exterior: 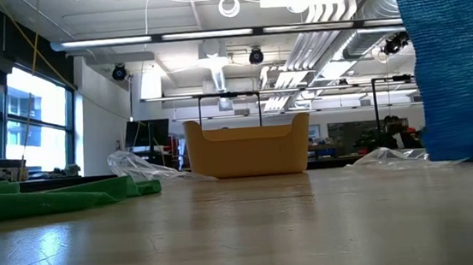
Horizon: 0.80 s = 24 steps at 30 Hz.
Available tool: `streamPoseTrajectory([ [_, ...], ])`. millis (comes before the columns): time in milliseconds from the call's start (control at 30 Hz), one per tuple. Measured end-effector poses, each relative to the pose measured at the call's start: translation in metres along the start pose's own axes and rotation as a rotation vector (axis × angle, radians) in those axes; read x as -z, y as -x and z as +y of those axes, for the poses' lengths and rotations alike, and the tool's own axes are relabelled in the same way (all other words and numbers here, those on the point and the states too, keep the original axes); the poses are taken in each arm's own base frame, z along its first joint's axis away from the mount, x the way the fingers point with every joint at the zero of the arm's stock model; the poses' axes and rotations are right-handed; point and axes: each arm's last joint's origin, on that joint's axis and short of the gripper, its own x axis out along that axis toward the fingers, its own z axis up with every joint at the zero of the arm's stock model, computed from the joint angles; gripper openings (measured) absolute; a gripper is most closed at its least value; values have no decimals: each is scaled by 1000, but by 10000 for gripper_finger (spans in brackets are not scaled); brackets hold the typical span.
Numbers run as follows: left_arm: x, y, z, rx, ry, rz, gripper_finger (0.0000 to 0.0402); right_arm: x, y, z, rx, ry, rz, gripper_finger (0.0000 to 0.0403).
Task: Roll bandage
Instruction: Roll the blue bandage
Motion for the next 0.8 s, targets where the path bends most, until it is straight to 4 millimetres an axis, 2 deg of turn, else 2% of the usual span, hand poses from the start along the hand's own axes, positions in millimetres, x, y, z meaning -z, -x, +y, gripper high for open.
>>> streamPoseTrajectory([
  [167,-1,1,-1,25,-17,-8,15,1,0,0,12,-2,10,161],
  [600,-4,14,-7,-19,-29,0,10,7,20,4,-28,-3,72,161],
  [800,-7,20,-7,-51,-30,10,11,16,22,12,-71,-84,147,161],
])
